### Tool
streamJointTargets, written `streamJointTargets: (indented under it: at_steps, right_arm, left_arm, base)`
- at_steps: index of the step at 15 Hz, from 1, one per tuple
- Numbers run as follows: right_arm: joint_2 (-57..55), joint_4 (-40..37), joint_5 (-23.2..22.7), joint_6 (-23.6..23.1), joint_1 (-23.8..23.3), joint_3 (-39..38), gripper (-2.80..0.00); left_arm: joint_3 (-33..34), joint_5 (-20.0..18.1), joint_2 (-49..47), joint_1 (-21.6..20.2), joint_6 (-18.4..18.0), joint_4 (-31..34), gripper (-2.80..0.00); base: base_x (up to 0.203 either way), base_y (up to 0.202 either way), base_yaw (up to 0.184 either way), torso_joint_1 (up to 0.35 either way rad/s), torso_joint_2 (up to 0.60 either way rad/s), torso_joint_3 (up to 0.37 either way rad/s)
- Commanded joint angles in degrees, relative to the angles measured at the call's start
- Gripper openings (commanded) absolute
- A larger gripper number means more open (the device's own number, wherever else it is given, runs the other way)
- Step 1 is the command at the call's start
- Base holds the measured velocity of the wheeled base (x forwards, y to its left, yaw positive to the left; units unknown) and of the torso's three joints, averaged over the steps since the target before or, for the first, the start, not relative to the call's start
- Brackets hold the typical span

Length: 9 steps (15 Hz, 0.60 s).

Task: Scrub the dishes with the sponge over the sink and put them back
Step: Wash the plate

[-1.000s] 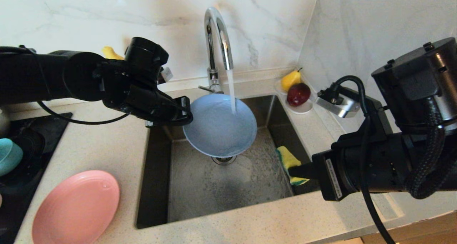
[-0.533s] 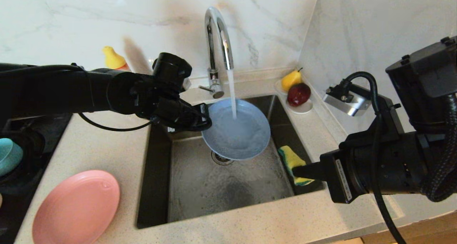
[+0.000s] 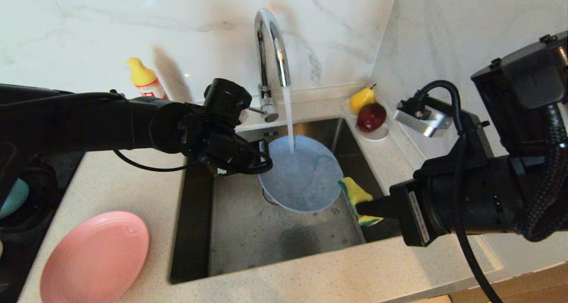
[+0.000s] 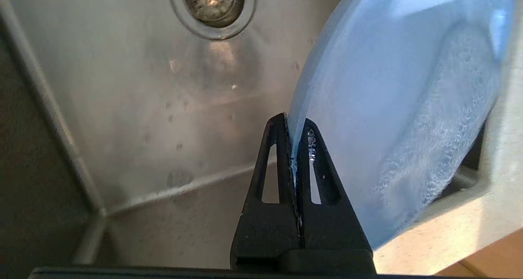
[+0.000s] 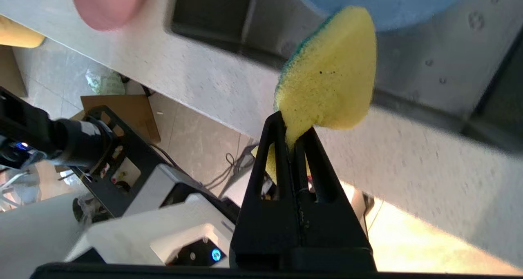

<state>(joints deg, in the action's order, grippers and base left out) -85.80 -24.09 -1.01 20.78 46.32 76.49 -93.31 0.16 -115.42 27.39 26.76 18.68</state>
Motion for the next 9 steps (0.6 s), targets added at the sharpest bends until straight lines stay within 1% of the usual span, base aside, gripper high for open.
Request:
streamJointTargets:
  at_steps: [1,2,3,4,6,9]
  right_arm:
    - [-2.09,-1.29,-0.65,-0.04,0.11,3.04,-2.80]
    - [-2.82,-1.51,-1.80,0.02,0.51,4.45,-2.80]
    - [-3.31,-1.57,-2.36,0.04,1.21,4.89,-2.80]
    - [-3.74,-1.50,-2.48,0.14,2.16,5.06,-2.80]
    - [-4.28,-1.32,-2.54,0.39,3.25,4.56,-2.80]
    - [-4.45,-1.49,-2.59,0.57,3.25,3.71,-2.80]
  left_arm:
    - [3.00,1.22,2.75,0.01,-0.07,-0.15,-2.80]
    - [4.90,3.09,4.84,-0.08,-0.44,-1.14,-2.80]
    - [7.20,5.87,7.06,-0.45,-1.38,-3.39,-2.80]
    - [9.17,8.35,9.05,-1.01,-2.99,-5.56,-2.80]
    - [12.82,12.66,13.24,-2.01,-7.60,-9.68,-2.80]
    - [17.75,17.22,17.80,-4.08,-14.87,-15.62,-2.80]
  base:
    - [0.000,0.000,0.000,0.000,0.00,0.000]
    - [0.000,0.000,0.000,0.000,0.00,0.000]
    - [0.000,0.000,0.000,0.000,0.00,0.000]
    - [0.000,0.000,0.000,0.000,0.00,0.000]
    - [0.000,0.000,0.000,0.000,0.00,0.000]
    - [0.000,0.000,0.000,0.000,0.00,0.000]
